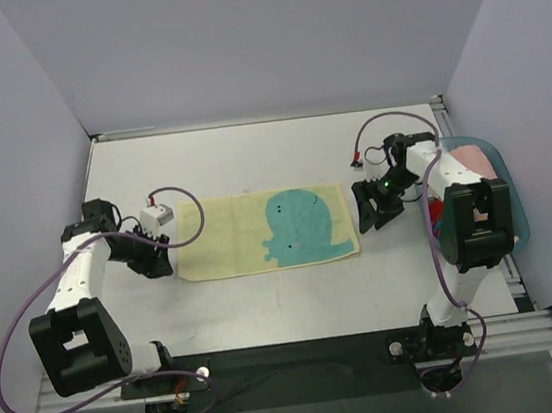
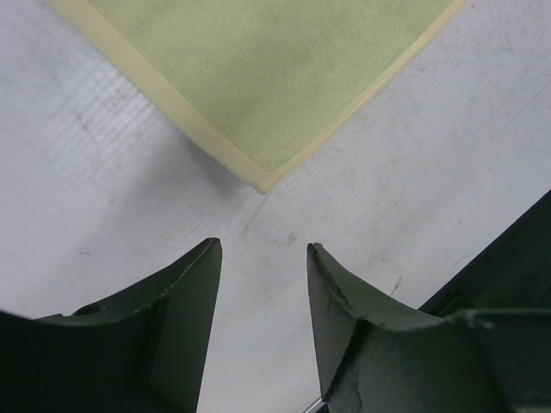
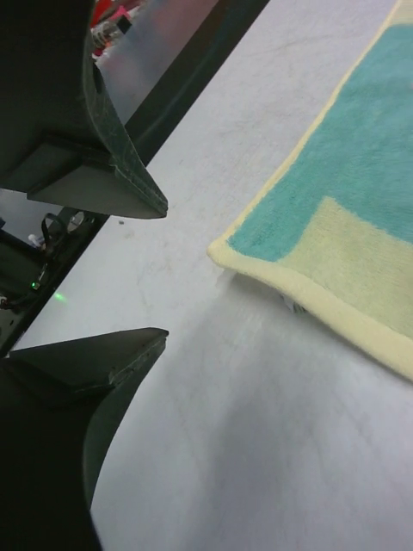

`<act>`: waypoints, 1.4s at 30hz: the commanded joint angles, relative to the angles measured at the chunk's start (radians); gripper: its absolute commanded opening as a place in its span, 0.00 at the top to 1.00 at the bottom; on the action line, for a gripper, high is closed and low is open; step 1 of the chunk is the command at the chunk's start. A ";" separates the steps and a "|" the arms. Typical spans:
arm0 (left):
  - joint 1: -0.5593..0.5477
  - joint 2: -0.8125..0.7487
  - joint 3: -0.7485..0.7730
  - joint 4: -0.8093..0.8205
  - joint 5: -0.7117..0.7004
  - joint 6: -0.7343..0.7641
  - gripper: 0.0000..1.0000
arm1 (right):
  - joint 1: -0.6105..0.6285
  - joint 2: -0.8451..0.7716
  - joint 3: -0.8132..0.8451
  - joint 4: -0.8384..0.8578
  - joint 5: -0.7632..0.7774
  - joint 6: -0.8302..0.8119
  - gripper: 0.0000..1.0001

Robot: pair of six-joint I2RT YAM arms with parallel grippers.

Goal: Roll the towels
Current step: Flatten the towel

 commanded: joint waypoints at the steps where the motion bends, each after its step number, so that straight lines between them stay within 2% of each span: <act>1: -0.005 0.020 0.105 -0.043 0.086 0.038 0.46 | -0.017 -0.031 0.131 -0.071 0.035 -0.025 0.48; 2: -0.016 0.063 0.137 -0.031 0.097 0.001 0.51 | -0.014 -0.010 0.150 -0.074 0.019 -0.007 0.55; 7: -0.082 0.125 0.131 0.027 0.068 -0.071 0.73 | 0.052 0.001 0.111 -0.068 0.018 0.004 0.69; 11: -0.188 0.127 0.055 0.134 -0.015 -0.126 0.78 | 0.135 0.020 -0.001 -0.027 0.054 0.031 0.73; 13: -0.202 0.143 0.023 0.182 -0.038 -0.153 0.81 | 0.155 0.040 -0.014 0.007 0.080 0.050 0.75; 15: -0.252 0.179 0.016 0.213 -0.073 -0.186 0.82 | 0.166 0.075 -0.020 0.030 0.103 0.062 0.76; 23: -0.260 0.318 0.010 0.271 -0.194 -0.219 0.88 | 0.195 0.185 0.017 0.070 0.207 0.116 0.80; 30: -0.245 0.334 -0.008 0.245 -0.288 -0.197 0.89 | 0.252 0.241 0.086 -0.034 0.334 0.088 0.76; 33: -0.222 0.331 -0.011 0.225 -0.311 -0.197 0.86 | 0.266 0.268 0.115 -0.074 0.377 0.076 0.74; 37: -0.164 0.302 -0.019 0.202 -0.319 -0.171 0.79 | 0.267 0.296 0.139 -0.108 0.396 0.077 0.74; 42: -0.128 0.297 -0.025 0.191 -0.322 -0.127 0.77 | 0.266 0.305 0.150 -0.125 0.391 0.079 0.73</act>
